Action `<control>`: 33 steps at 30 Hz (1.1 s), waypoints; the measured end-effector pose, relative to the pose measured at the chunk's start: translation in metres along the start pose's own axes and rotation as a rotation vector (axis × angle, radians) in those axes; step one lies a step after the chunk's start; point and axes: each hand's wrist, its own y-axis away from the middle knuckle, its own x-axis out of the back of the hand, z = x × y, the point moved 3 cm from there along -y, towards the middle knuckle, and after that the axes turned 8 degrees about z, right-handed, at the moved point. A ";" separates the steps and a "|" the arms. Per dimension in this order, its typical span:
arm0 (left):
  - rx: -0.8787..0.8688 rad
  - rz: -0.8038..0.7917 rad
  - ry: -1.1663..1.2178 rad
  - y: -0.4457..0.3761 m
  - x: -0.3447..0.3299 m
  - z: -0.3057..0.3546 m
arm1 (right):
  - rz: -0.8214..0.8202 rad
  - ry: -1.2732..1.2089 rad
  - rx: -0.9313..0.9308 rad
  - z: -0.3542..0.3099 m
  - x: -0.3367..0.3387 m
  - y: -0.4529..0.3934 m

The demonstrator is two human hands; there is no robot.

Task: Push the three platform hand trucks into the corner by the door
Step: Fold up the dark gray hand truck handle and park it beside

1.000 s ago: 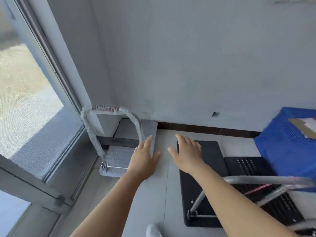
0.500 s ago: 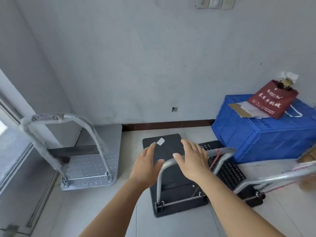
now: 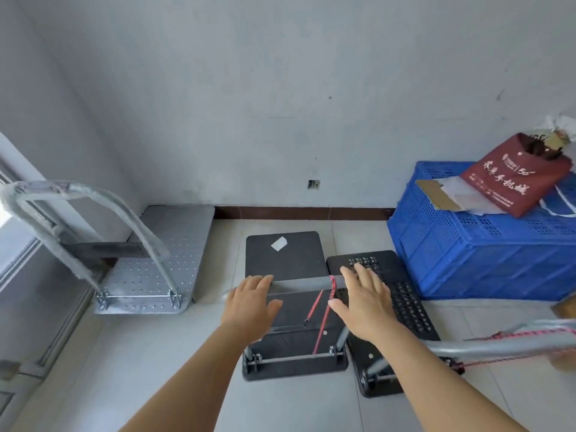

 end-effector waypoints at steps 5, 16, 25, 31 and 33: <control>0.075 0.007 -0.078 -0.002 -0.006 0.006 | -0.060 0.039 0.142 0.023 -0.011 -0.020; 0.155 0.043 -0.137 0.008 -0.002 -0.018 | -0.040 0.026 0.318 -0.009 -0.029 -0.025; 0.220 0.099 -0.137 -0.005 0.001 -0.031 | -0.076 0.074 0.366 -0.030 -0.026 -0.059; 0.252 0.110 -0.105 -0.039 0.017 -0.067 | -0.112 0.077 0.320 -0.073 -0.031 -0.094; 0.261 0.110 -0.092 -0.053 0.024 -0.085 | -0.117 0.076 0.312 -0.091 -0.036 -0.109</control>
